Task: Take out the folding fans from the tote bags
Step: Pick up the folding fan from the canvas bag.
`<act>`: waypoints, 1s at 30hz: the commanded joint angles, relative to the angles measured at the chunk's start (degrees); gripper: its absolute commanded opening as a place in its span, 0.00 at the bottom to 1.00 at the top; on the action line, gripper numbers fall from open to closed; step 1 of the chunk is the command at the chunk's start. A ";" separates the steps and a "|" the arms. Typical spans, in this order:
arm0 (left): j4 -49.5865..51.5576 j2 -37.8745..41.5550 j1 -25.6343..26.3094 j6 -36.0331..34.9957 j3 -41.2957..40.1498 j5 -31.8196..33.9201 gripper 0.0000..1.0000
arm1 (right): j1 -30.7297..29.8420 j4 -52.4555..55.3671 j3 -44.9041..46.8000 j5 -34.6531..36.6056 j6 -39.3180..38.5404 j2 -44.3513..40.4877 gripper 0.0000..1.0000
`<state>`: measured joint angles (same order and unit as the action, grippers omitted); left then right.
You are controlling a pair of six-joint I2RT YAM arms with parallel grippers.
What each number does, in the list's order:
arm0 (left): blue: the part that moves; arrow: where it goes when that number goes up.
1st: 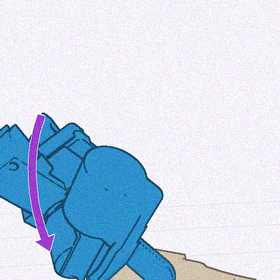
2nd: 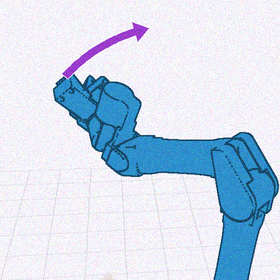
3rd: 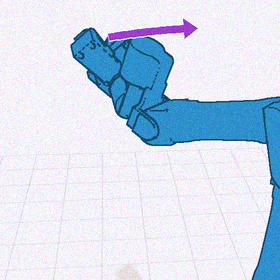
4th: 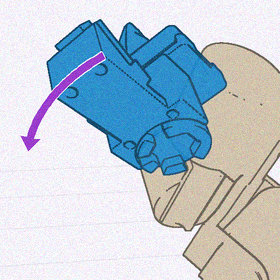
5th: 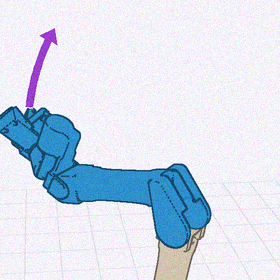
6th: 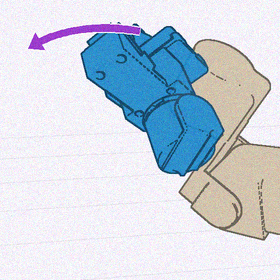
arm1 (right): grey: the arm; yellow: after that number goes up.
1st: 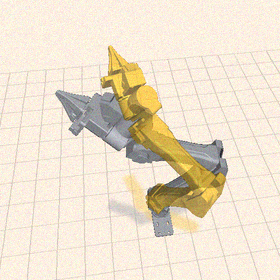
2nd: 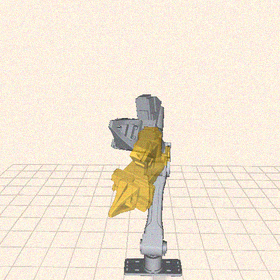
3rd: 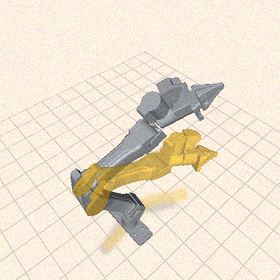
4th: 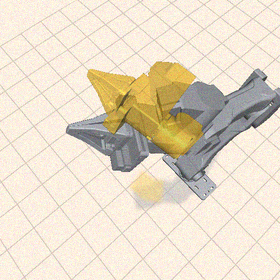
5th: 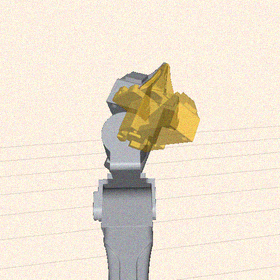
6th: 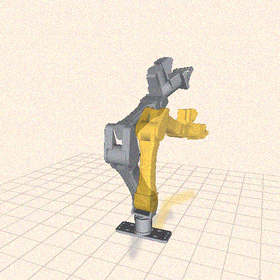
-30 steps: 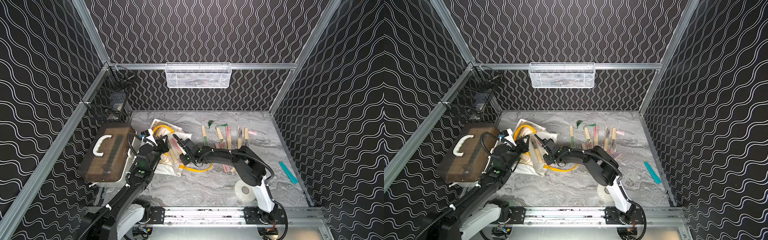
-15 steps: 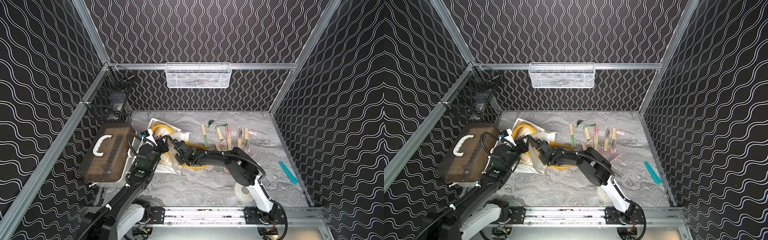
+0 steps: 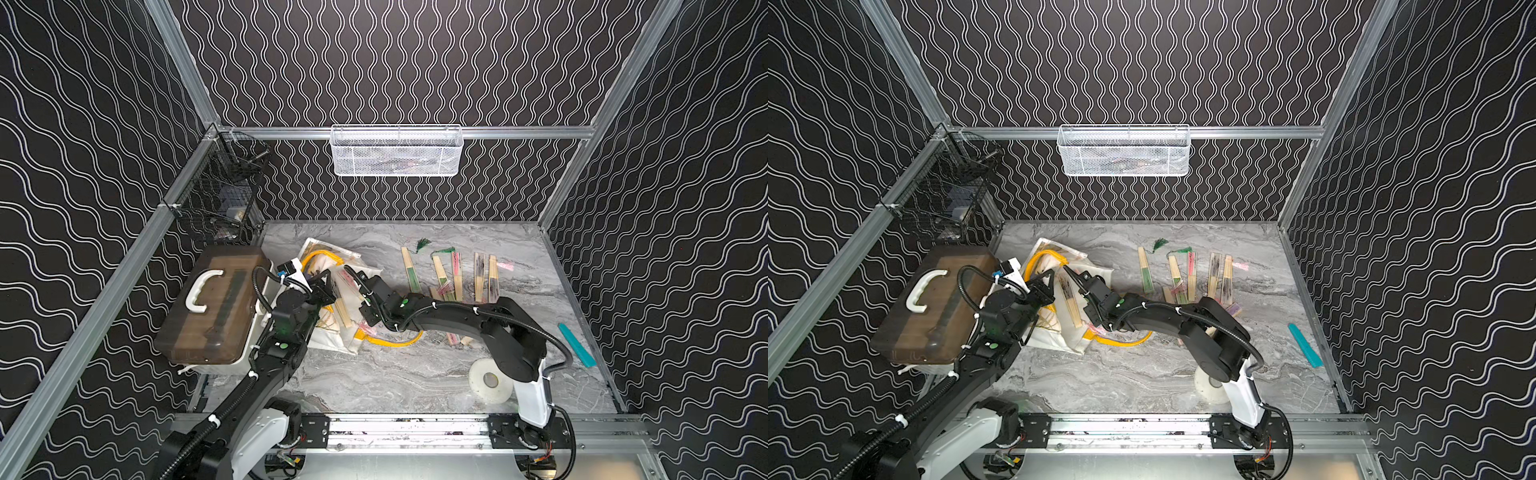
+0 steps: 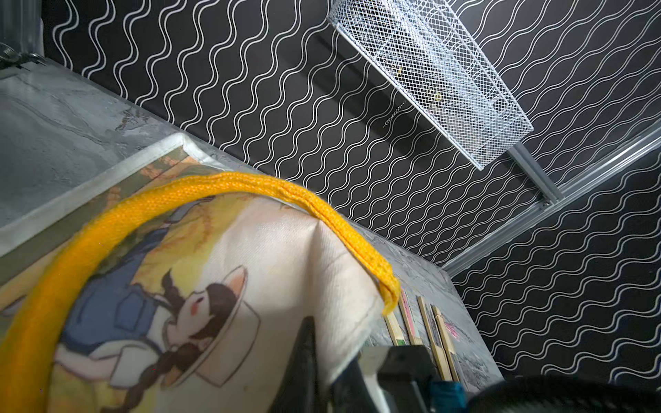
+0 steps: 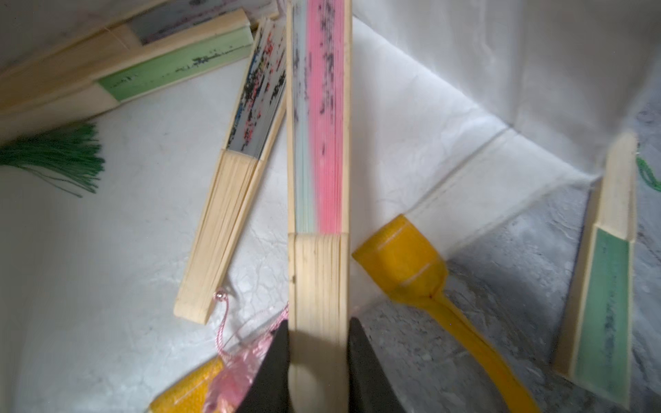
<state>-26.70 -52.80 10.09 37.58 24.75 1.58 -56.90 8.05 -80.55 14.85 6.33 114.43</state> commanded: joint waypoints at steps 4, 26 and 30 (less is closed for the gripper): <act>0.73 1.22 -0.31 -1.43 1.03 1.79 0.00 | -0.01 1.73 5.65 0.37 4.68 -8.95 0.16; 16.07 9.21 -0.38 -5.27 7.38 2.53 0.00 | 15.22 4.01 17.48 -3.94 13.82 -34.39 0.15; 20.52 10.91 -0.41 -6.74 10.07 1.64 0.00 | 17.50 4.66 12.06 -4.61 11.00 -27.13 0.15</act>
<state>-6.39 -42.76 9.76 32.84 32.91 3.57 -39.94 13.10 -65.52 12.91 18.39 84.09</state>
